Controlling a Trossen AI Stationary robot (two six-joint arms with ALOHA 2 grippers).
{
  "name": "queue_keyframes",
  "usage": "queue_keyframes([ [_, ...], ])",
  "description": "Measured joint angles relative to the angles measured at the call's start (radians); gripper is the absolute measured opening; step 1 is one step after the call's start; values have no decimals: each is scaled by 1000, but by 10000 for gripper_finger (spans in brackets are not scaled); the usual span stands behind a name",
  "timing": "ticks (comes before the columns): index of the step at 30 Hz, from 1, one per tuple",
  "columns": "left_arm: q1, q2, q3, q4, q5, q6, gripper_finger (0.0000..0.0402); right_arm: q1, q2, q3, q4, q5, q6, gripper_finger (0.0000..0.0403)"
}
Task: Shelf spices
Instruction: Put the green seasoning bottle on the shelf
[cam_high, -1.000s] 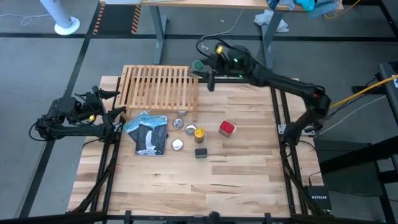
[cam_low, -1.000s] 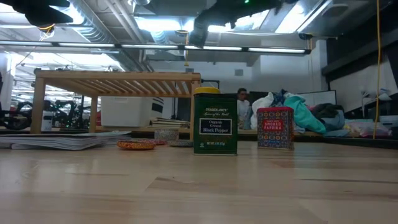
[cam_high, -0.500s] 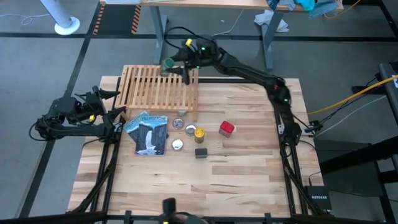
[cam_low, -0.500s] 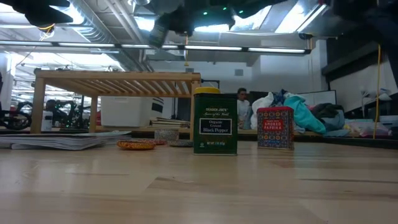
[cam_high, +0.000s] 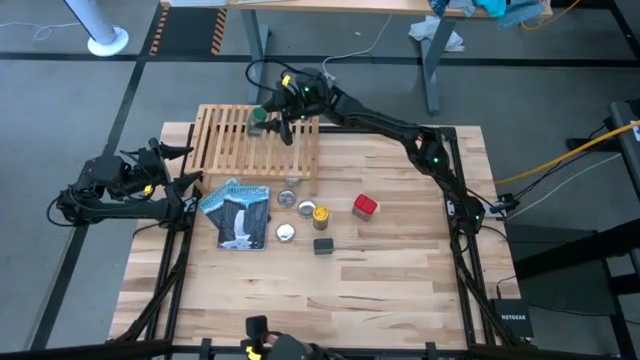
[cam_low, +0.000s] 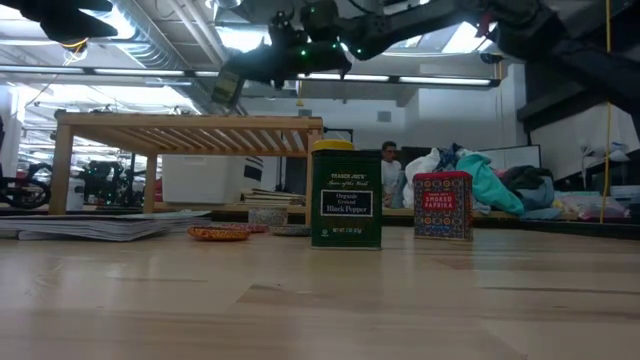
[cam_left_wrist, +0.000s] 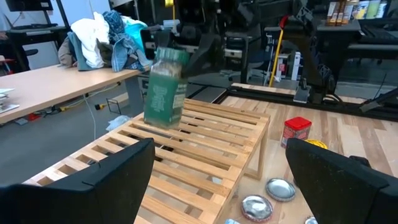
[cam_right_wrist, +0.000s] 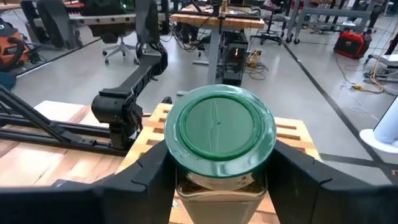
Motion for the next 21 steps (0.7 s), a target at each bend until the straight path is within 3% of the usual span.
queue_keyframes([
  [13,0,0,0,1,0,0,356,6,38,-3,-46,1,-16,210],
  [21,0,0,0,0,0,0,356,14,41,-5,-41,62,-17,222],
])
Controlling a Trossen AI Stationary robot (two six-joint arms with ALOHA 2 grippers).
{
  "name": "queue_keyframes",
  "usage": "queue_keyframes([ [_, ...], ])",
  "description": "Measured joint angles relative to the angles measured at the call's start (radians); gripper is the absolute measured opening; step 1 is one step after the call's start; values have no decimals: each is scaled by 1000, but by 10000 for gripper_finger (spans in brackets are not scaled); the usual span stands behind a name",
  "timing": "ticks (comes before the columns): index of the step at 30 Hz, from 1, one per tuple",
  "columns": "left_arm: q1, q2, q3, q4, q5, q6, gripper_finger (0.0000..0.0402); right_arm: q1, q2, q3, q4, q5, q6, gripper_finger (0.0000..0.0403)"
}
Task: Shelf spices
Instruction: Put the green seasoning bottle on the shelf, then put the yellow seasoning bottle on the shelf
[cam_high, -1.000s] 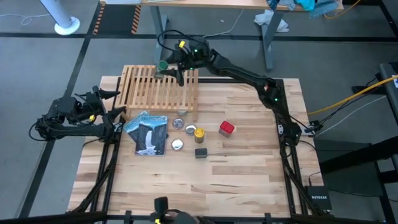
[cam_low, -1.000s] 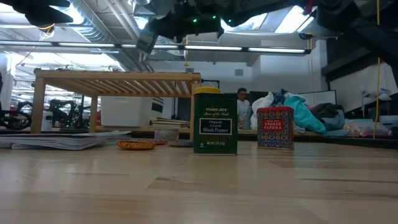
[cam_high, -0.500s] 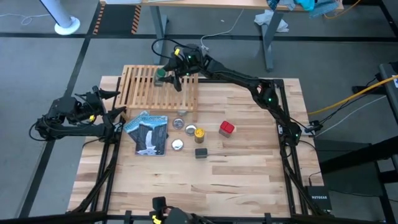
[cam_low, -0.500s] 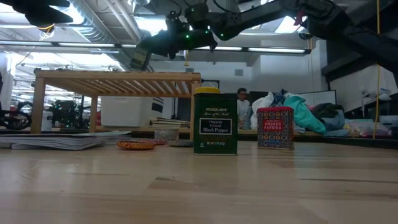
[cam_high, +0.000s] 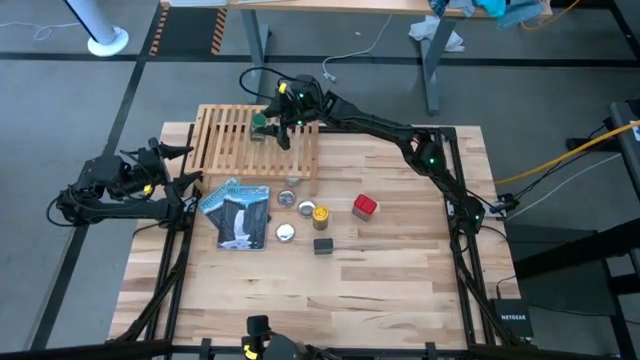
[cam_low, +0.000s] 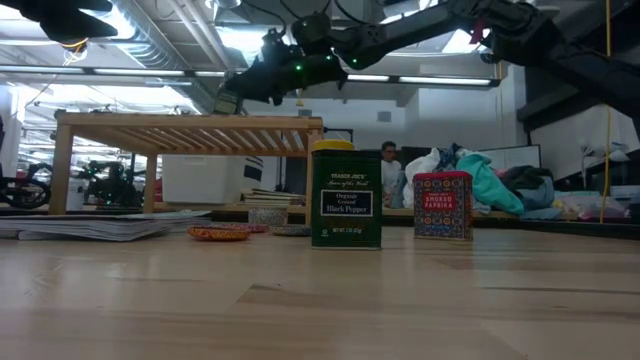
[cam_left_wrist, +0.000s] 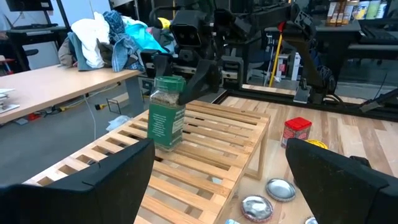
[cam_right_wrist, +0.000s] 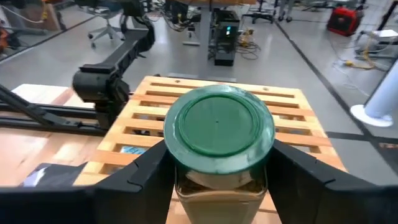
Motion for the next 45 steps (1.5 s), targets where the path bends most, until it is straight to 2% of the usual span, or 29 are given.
queue_keyframes([
  [8,0,0,0,1,1,2,356,12,0,0,12,52,-7,250],
  [26,0,0,0,0,1,1,356,12,0,0,52,51,-7,333],
  [38,0,0,0,0,1,1,356,11,-1,67,40,48,1,340],
  [45,0,0,0,1,1,1,356,10,-43,65,2,46,-7,340],
])
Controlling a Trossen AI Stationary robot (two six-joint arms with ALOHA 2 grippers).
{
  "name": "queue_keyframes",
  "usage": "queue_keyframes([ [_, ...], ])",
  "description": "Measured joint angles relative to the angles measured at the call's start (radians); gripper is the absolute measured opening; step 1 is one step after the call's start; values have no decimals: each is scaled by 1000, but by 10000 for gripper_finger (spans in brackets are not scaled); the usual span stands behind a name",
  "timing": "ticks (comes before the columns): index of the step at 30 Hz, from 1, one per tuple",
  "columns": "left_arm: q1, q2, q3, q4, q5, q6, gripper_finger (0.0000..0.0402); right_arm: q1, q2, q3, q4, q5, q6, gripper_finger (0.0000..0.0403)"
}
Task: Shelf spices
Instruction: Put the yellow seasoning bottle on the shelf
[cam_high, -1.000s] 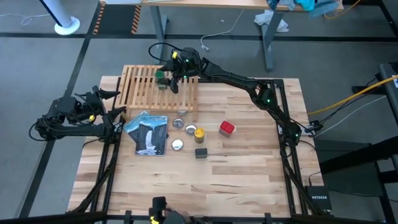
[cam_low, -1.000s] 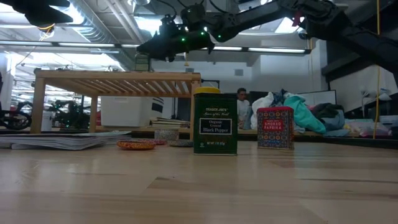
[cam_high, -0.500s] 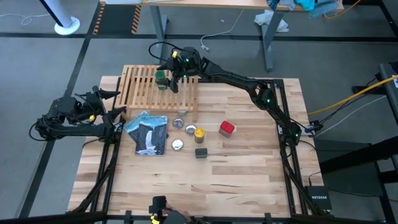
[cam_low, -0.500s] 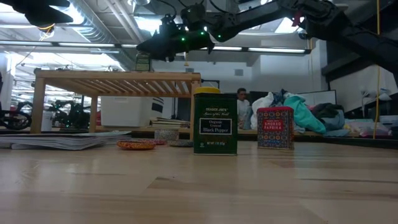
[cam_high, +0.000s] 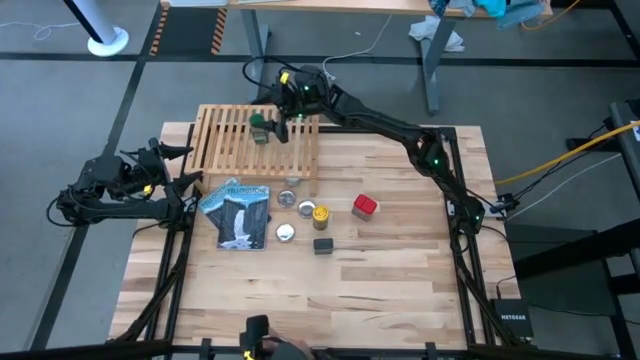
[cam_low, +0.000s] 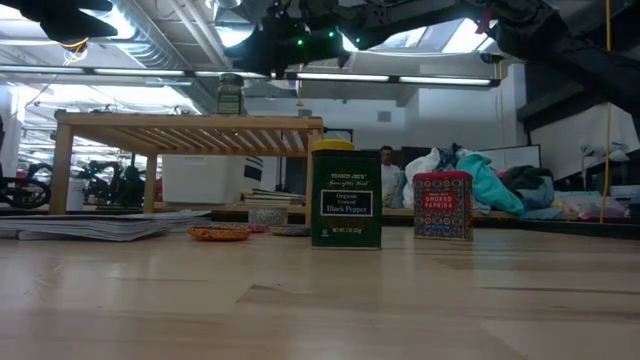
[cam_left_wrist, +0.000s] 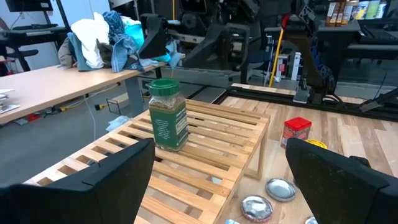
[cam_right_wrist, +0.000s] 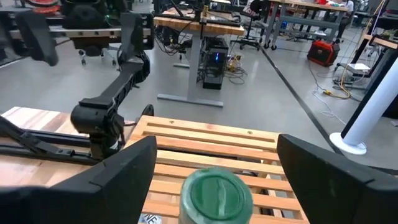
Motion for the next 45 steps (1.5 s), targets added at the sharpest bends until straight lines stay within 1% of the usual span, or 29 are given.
queue_keyframes([
  [4,0,0,0,-1,0,0,356,1,-36,0,-72,-14,-56,340],
  [8,0,0,0,0,0,0,356,3,-88,0,-169,-2,-125,340],
  [11,0,0,0,0,0,0,356,3,-130,0,-251,7,-135,340],
  [16,0,0,0,0,0,0,356,3,-188,0,-441,29,-134,340],
  [21,0,0,0,0,0,0,356,12,-226,0,-676,68,-132,340],
  [26,0,0,0,-1,0,0,356,44,-233,0,-897,151,-123,340],
  [32,0,0,0,0,0,0,356,91,-241,0,-1049,230,-98,340],
  [36,0,0,0,0,0,0,356,123,-267,0,-1113,312,-75,340],
  [45,0,0,0,-1,0,0,356,187,-406,0,-1202,502,-9,340],
])
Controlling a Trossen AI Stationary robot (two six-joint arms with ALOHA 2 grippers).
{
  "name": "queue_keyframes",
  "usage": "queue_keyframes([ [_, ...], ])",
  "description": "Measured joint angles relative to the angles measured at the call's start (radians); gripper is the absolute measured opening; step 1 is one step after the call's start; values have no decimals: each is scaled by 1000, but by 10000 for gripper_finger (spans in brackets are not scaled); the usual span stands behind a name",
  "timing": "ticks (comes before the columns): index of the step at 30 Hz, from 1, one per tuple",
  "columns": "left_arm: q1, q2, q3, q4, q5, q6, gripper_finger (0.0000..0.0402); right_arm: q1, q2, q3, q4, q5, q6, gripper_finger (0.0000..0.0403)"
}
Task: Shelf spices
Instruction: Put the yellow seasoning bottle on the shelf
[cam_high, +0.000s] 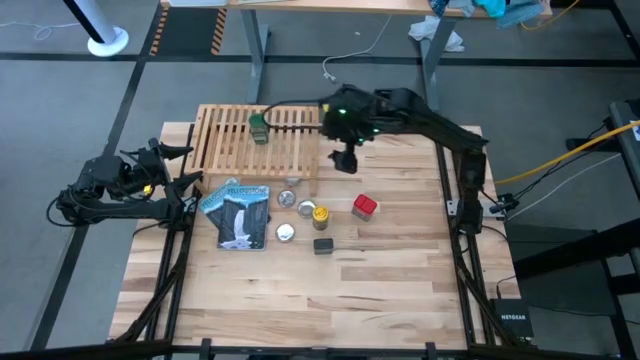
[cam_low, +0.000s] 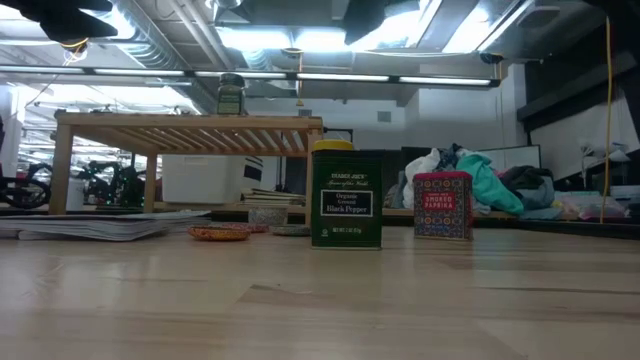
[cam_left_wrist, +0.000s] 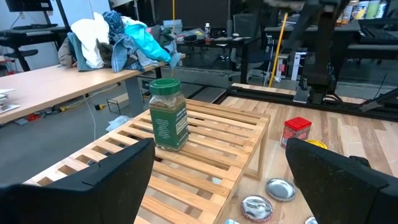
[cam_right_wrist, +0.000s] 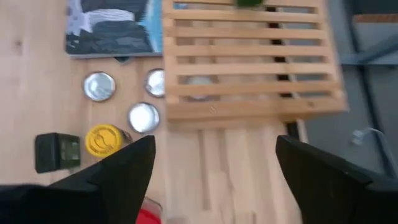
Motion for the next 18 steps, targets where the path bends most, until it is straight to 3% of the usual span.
queue_keyframes([
  [11,0,0,0,0,0,0,356,108,-185,0,-176,282,165,340],
  [18,0,0,0,0,0,0,356,204,-270,-51,-196,414,238,340],
])
